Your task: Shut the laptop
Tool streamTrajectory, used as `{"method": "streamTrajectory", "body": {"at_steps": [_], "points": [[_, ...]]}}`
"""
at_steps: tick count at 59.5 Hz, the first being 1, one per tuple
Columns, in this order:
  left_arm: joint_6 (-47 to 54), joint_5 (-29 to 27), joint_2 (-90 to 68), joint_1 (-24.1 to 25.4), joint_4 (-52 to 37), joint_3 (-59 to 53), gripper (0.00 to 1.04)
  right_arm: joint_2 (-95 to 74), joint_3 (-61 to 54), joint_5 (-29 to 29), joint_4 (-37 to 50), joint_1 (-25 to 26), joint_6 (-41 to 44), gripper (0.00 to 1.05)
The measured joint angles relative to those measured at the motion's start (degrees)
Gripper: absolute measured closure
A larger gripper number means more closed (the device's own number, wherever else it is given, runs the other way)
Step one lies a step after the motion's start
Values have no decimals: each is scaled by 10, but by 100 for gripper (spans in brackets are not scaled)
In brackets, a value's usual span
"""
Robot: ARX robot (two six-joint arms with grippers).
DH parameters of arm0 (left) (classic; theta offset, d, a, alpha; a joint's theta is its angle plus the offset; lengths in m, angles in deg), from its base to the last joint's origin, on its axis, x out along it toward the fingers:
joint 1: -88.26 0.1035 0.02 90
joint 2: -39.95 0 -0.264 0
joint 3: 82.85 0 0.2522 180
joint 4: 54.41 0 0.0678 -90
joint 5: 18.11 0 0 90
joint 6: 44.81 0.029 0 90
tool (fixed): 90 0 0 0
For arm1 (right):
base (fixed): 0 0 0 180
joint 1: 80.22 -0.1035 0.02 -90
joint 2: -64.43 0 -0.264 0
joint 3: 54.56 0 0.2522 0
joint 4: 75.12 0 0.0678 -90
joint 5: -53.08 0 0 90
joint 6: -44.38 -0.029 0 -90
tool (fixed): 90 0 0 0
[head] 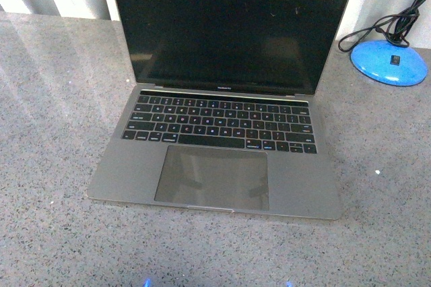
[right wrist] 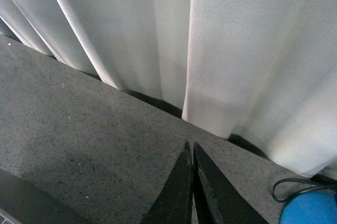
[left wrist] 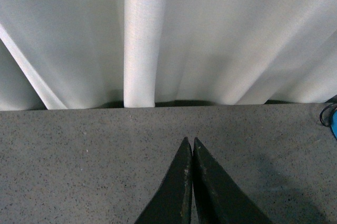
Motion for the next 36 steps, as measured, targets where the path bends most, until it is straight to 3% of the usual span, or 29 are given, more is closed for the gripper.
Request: {"method": "streamTrajectory", "body": {"at_steps": [36], "points": [[0, -13, -31, 0, 51, 34, 101, -24, 21, 6, 5, -22, -104, 104]]}}
